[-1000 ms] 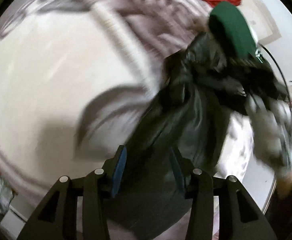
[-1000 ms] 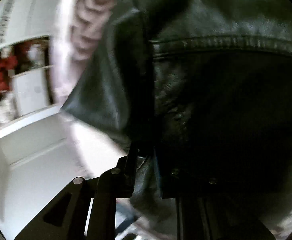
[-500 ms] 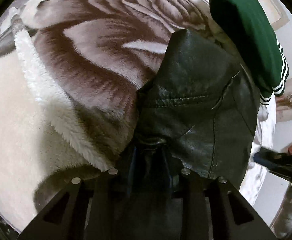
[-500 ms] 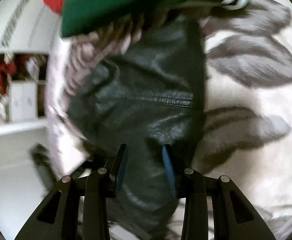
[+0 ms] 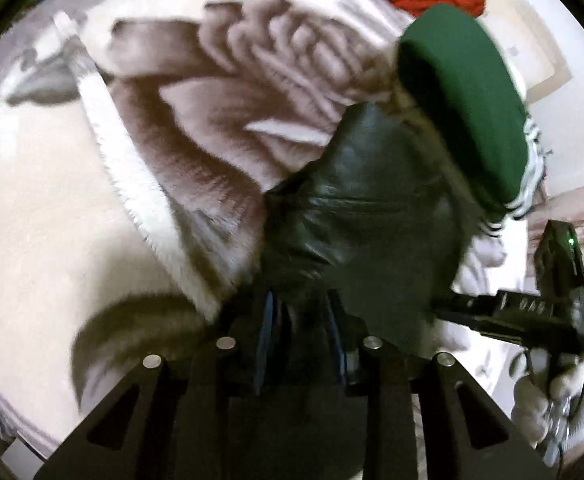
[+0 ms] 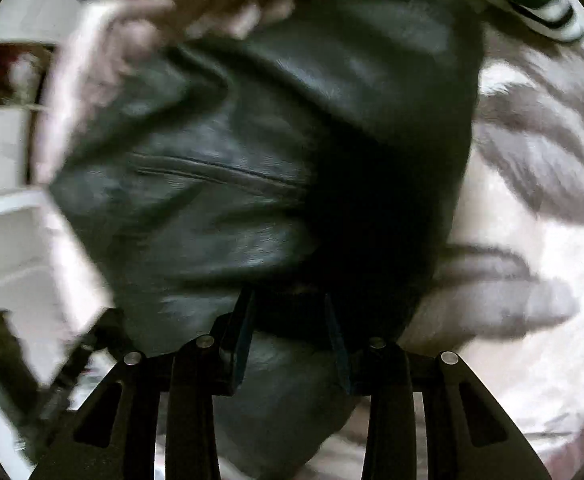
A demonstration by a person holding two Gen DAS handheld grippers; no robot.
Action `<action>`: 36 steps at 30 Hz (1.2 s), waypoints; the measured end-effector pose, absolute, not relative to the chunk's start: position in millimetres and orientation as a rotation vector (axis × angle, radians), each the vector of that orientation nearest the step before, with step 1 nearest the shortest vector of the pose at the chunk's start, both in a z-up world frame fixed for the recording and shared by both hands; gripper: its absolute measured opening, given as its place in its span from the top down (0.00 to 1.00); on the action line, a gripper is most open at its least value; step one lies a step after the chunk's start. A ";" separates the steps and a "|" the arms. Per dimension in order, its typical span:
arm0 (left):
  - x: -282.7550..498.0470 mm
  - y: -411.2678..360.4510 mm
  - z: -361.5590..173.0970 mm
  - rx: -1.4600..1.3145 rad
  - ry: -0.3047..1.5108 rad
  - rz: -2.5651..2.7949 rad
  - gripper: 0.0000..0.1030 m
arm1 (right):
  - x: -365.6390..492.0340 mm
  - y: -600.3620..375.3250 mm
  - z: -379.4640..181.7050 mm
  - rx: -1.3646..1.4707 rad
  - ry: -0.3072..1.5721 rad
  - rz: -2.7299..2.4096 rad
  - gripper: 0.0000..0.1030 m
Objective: Fold large clothes
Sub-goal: 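Lift the jacket hem with the left tool and fold it toward the collar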
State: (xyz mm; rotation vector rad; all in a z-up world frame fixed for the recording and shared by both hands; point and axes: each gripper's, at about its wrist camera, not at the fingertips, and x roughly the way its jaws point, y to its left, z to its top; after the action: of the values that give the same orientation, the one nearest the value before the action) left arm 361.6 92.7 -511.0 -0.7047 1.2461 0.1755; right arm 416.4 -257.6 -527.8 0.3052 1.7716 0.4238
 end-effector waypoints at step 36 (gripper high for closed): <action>368.4 -53.5 -589.3 -0.831 1.408 -0.084 0.97 | 285.1 -575.1 -561.4 0.907 1.620 0.243 0.38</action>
State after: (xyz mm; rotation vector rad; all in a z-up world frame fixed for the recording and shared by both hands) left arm 368.4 -53.5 -589.3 -0.8307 1.4085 -0.0841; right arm 285.1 -575.1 -561.4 0.9075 1.6198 0.2425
